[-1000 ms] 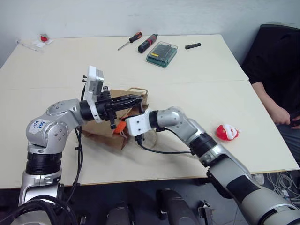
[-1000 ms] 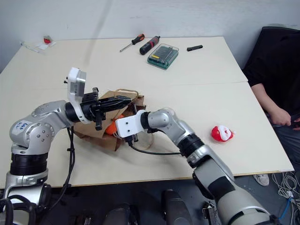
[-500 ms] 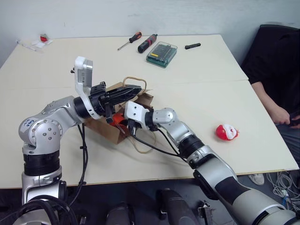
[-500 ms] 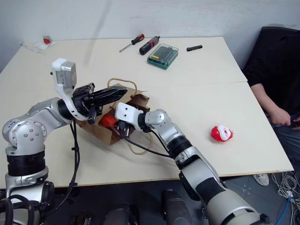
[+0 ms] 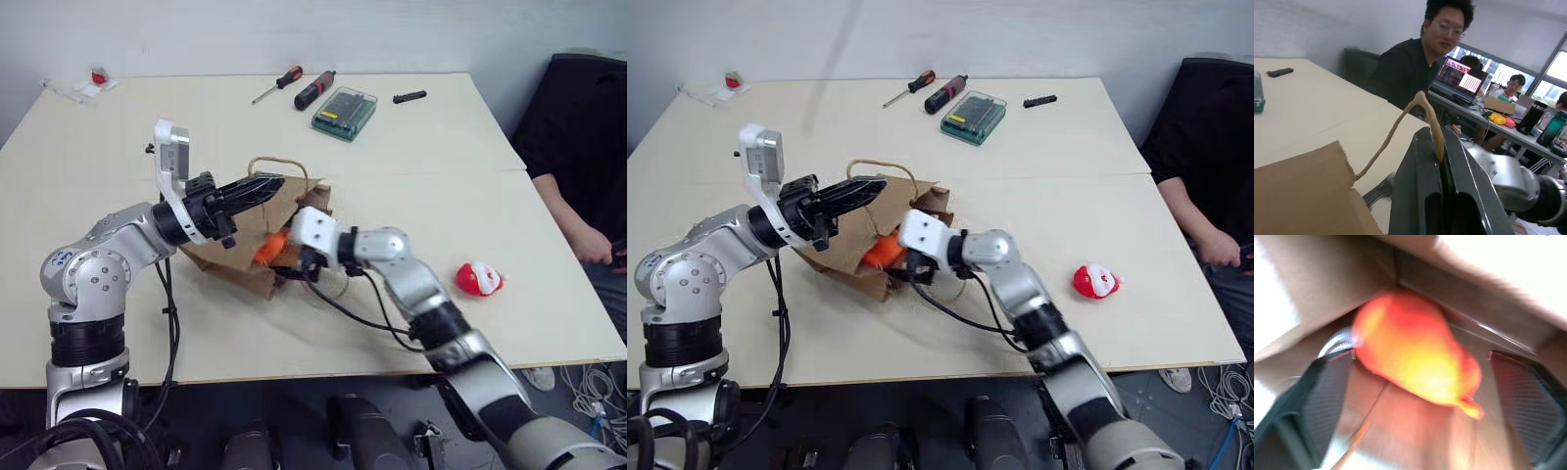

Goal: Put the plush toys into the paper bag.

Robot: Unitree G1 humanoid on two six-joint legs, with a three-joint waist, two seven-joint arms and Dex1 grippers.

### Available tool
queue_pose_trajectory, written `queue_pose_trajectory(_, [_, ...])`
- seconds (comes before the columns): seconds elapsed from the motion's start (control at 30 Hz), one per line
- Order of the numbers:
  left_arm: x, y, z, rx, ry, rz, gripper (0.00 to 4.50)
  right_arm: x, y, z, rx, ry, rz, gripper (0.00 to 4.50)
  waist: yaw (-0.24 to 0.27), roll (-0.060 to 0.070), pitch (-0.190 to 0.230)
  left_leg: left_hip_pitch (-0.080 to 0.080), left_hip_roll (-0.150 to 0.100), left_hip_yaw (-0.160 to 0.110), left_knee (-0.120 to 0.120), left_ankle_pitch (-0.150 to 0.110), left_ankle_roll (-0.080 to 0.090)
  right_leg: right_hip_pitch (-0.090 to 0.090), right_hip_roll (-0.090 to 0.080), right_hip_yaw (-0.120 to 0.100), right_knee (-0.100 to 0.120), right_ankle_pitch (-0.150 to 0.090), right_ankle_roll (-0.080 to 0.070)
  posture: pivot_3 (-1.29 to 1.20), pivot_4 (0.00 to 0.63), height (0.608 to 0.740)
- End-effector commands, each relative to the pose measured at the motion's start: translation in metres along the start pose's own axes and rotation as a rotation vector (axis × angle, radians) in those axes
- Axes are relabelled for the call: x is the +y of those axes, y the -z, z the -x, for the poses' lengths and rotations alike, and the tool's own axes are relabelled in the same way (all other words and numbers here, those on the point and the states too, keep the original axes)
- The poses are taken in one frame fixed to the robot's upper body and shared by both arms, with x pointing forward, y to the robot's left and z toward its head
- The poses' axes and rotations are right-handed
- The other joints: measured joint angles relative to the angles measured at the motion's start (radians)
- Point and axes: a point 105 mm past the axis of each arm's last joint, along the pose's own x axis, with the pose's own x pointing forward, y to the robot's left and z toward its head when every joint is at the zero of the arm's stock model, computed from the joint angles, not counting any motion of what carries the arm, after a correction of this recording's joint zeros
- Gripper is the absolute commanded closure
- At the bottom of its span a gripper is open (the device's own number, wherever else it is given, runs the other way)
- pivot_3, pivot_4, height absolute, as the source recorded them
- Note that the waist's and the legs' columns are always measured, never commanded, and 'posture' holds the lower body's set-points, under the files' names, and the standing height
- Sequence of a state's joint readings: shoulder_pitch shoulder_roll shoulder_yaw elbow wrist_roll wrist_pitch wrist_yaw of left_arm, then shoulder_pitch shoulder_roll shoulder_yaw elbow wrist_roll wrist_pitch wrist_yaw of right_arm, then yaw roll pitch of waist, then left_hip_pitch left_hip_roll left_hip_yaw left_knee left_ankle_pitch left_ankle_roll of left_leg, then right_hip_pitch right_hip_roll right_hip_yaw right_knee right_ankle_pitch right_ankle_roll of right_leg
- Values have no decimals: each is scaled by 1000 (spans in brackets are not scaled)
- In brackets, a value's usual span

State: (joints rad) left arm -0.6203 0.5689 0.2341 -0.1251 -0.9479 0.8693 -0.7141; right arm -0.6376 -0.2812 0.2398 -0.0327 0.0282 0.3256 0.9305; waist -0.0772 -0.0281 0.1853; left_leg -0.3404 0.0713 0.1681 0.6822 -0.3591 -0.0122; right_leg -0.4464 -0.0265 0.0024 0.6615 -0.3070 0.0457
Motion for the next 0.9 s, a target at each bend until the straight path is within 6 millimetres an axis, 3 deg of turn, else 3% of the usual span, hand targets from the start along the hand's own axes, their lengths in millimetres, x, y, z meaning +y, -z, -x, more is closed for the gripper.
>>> queue_pose_trajectory(0.03, [-1,-11,5,-20,4,-35,4500,-1,-25,60,-60,117,-117,52,3,0,0,0,0,0,0,0,0,0,0,0,0,0,0,0,150,740])
queue_pose_trajectory(0.23, [-3,-14,5,-12,22,-24,4500,15,1,171,92,493,-362,52,27,0,0,0,-1,-1,-1,0,0,1,1,1,-1,0,0,0,150,740])
queue_pose_trajectory(0.3, [-4,-15,4,-8,26,-22,4500,31,16,205,141,615,-471,52,31,0,0,1,-2,-1,-1,0,0,2,1,1,-1,0,0,0,150,740])
queue_pose_trajectory(0.4, [-5,-15,4,9,37,-22,4500,53,30,238,238,751,-534,52,39,0,0,2,-2,-1,-2,0,-1,2,1,1,-2,0,0,0,150,740])
queue_pose_trajectory(0.5, [-6,-16,3,19,46,-26,4500,64,40,258,297,858,-571,52,34,-1,0,4,-3,2,-2,0,0,3,1,4,-1,1,1,0,150,740])
queue_pose_trajectory(0.6, [-7,-18,2,19,52,-27,4500,62,51,268,307,947,-590,52,33,-1,0,5,-4,2,-2,0,0,3,1,4,-1,1,2,0,150,740])
queue_pose_trajectory(0.9, [-16,-15,-5,39,84,-46,4500,9,92,257,284,1117,-575,52,22,-1,0,4,-4,2,-3,0,0,3,1,4,-2,1,1,0,150,740])
